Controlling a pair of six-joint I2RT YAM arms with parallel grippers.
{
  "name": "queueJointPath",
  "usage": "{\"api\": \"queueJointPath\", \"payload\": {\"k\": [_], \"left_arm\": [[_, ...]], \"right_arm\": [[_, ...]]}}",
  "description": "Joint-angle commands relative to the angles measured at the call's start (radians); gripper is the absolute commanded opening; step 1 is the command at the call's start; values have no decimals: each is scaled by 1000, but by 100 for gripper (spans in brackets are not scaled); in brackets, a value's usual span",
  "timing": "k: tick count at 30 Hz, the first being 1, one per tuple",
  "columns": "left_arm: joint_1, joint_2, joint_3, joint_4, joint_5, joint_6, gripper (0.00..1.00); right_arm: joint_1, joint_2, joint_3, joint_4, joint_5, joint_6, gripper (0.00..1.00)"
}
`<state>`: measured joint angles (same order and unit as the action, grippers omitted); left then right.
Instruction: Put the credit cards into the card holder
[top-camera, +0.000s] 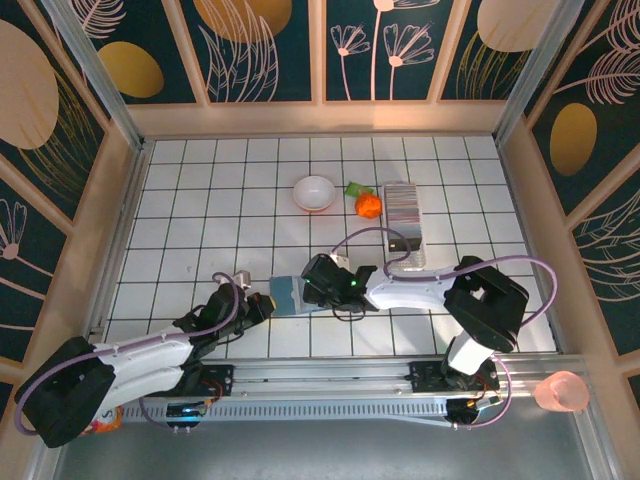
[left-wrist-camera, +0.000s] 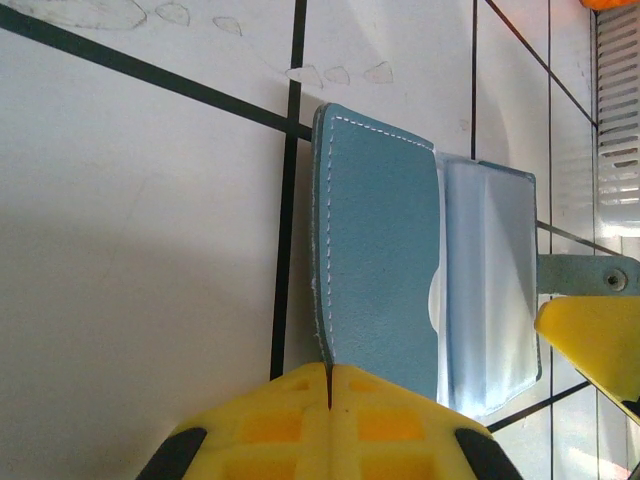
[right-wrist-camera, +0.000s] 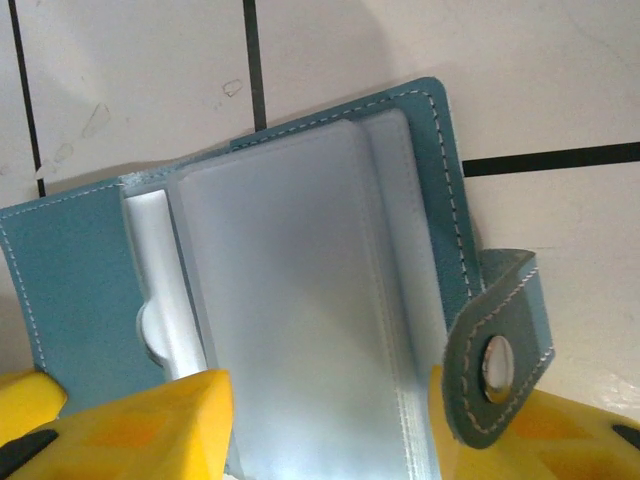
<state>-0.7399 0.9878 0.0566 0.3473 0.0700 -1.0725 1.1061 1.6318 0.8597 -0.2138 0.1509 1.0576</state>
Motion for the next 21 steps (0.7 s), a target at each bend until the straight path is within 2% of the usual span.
{"api": "queueJointPath", "payload": {"k": [1, 12, 21], "left_arm": [[-1, -4, -15, -7, 13, -15, 0], [0, 6, -17, 8, 15, -16, 0], [-1, 9, -20, 11, 15, -13, 0]], "right_arm": [[26, -26, 41, -66, 60, 17, 55], [52, 82, 97, -78, 63, 22, 55], [67, 89, 103, -120, 83, 36, 55]]}}
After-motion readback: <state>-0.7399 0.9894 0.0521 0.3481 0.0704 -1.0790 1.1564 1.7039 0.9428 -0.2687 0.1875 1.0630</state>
